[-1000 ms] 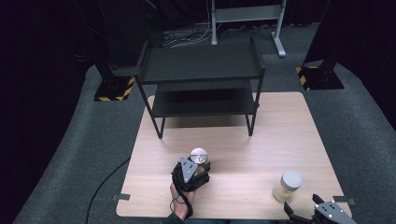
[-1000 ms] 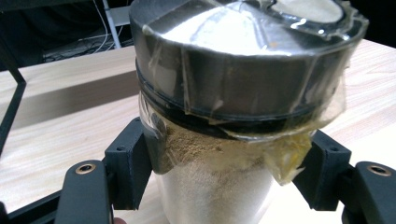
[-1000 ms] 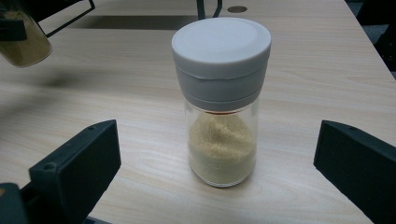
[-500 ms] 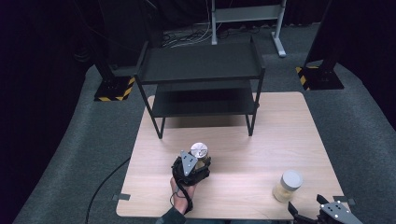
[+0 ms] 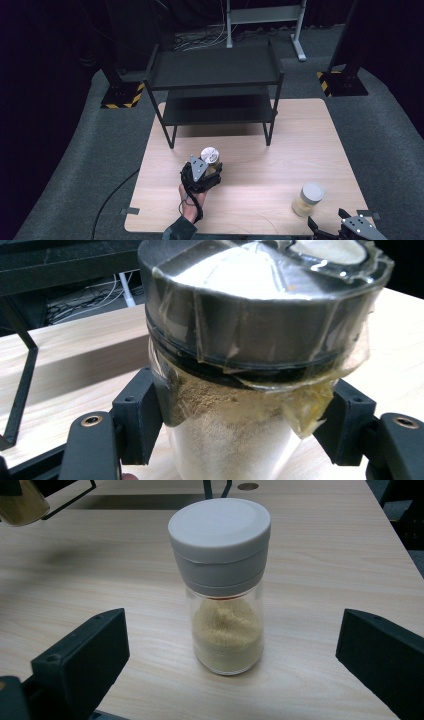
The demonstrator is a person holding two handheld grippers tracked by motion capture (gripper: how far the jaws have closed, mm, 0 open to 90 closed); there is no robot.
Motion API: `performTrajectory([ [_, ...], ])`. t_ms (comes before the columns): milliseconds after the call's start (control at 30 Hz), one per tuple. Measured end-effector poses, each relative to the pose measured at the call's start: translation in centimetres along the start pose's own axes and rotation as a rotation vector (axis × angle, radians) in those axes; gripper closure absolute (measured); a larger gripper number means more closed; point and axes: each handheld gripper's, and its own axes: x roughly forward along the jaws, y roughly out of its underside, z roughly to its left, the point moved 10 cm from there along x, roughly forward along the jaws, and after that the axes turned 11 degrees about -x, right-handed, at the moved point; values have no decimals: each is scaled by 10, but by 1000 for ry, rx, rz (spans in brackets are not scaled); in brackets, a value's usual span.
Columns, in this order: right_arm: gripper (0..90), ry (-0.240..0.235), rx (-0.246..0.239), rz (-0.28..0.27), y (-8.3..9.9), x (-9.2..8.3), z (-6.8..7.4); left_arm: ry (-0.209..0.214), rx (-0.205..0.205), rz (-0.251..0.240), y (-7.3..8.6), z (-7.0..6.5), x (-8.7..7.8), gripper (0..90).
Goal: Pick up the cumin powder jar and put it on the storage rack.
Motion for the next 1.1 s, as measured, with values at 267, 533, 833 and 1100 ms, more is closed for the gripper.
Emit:
performTrajectory([
  [267,0,3,-5,8,0,1,0,-22,-6,-3,-7,6,3,301],
  [533,0,1,-3,7,-1,0,1,-42,4,4,-12,11,3,300],
  [833,0,1,-6,4,-1,-1,1,-47,-2,16,-17,17,8,300],
  [1100,0,-5,-5,10,0,1,-1,-52,-25,28,-18,23,14,300],
])
